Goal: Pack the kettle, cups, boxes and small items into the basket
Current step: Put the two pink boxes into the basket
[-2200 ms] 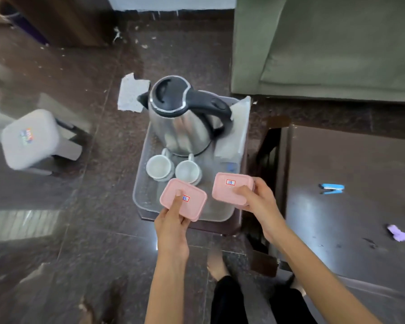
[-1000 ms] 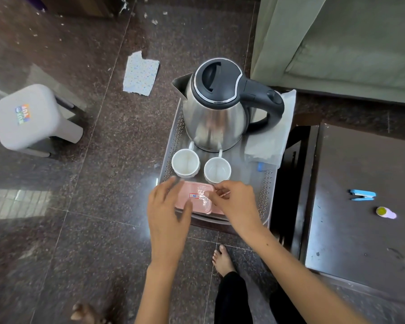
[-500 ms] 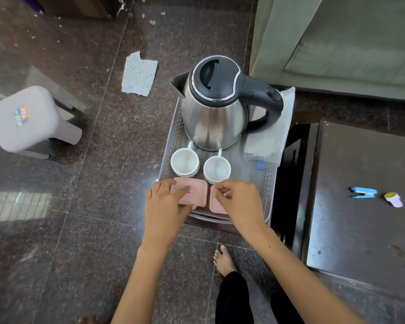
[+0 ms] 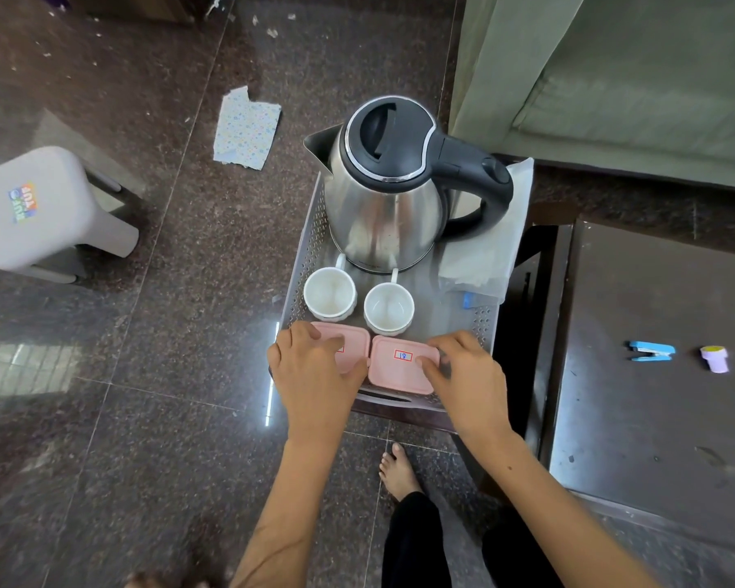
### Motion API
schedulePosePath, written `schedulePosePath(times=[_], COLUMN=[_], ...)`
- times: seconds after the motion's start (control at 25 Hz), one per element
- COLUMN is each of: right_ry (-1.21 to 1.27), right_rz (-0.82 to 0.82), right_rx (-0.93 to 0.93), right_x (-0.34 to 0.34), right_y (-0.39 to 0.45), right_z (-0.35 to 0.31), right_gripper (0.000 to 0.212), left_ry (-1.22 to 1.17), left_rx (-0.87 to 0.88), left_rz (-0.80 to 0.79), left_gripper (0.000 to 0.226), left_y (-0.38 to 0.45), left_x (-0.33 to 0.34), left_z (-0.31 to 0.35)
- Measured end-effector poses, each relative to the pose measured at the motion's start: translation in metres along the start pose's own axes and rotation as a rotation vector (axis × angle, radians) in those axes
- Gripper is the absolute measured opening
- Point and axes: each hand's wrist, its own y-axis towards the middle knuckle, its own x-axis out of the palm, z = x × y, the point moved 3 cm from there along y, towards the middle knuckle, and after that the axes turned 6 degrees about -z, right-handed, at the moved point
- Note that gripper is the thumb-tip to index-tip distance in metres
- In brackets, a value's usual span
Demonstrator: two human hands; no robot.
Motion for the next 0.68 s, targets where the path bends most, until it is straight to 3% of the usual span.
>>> schedulePosePath(times=[0.36,0.68], right_ry=[-0.101,-0.116], right_rz=[0.224,0.292], right_rx=[-0.075,-0.099], right_x=[0.012,0.011], right_y=[-0.001,0.0], right_z=[-0.001,-0.003], right_gripper=[0.004,0.021], left_ry=[0.01,0.011], left_rx=[0.0,-0.026], left_rz=[0.021,0.023], left_gripper=[0.036,0.036], left_y=[-0.002,-0.004], left_x=[0.002,0.003], left_z=[-0.005,-0.005])
